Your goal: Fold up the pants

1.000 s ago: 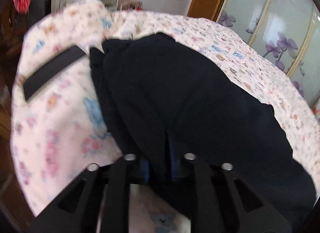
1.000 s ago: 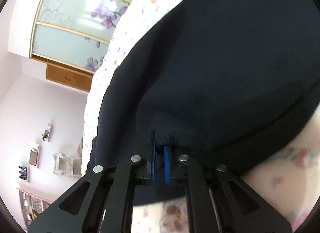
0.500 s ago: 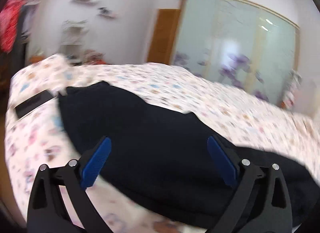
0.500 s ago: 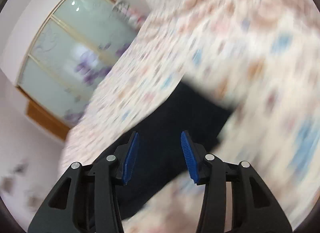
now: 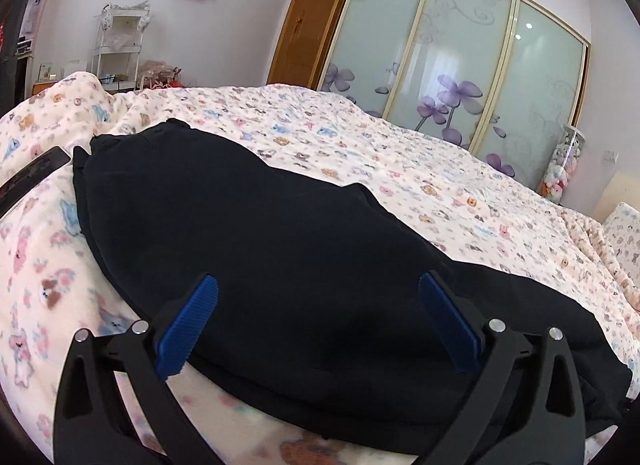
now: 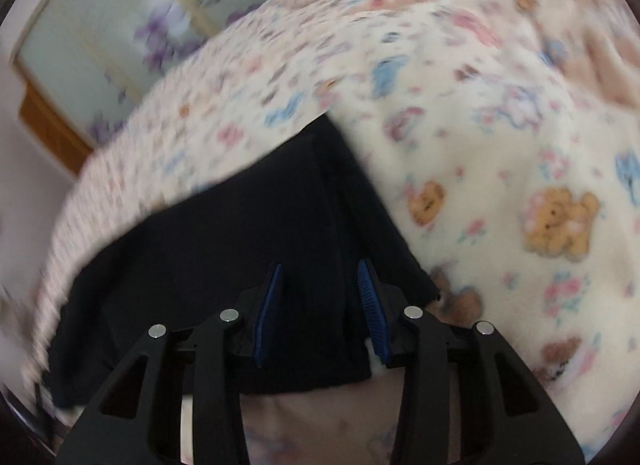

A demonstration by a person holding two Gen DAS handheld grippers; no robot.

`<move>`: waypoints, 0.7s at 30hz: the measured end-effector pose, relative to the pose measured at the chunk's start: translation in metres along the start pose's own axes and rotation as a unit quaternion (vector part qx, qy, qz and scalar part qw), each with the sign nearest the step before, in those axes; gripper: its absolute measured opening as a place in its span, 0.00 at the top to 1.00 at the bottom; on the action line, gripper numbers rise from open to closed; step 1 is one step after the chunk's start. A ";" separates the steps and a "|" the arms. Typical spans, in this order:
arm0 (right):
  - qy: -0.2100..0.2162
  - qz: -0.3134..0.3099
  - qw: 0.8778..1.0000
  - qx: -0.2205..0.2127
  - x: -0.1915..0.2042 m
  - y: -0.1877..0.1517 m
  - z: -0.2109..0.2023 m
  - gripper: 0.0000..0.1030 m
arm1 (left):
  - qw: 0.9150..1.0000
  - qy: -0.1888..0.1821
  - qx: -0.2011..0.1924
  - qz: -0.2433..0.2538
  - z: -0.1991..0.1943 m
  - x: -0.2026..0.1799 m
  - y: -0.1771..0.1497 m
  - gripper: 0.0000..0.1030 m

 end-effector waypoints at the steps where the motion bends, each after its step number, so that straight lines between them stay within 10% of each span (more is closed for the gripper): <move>1: -0.019 -0.036 0.999 0.015 0.007 -0.005 0.003 0.62 | 1.000 -0.001 0.001 0.000 0.000 0.000 0.000 0.02; 7: -0.069 -0.137 0.988 0.025 0.031 -0.019 0.003 0.91 | 1.000 0.000 0.024 -0.009 0.008 0.002 -0.003 0.02; 11: -0.100 -0.164 0.980 -0.058 0.046 -0.005 -0.018 0.92 | 1.000 -0.005 0.026 -0.017 0.009 0.005 -0.003 0.02; 17: -0.212 -0.251 0.927 -0.181 0.077 0.010 -0.039 0.92 | 1.000 -0.008 0.022 -0.018 0.008 0.005 -0.003 0.02; 21: -0.224 -0.187 0.954 -0.074 0.037 0.019 0.009 0.91 | 0.999 -0.010 0.024 -0.022 0.007 0.006 -0.003 0.02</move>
Point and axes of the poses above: each gripper's, at about its wrist camera, not at the fingertips, and z roughly the way its jaws point, x to its left, y to its top, the point moved 2 cm from there along z, roughly the way its jaws point, and after that the axes turned 12 degrees about y, right-handed, at the moved point
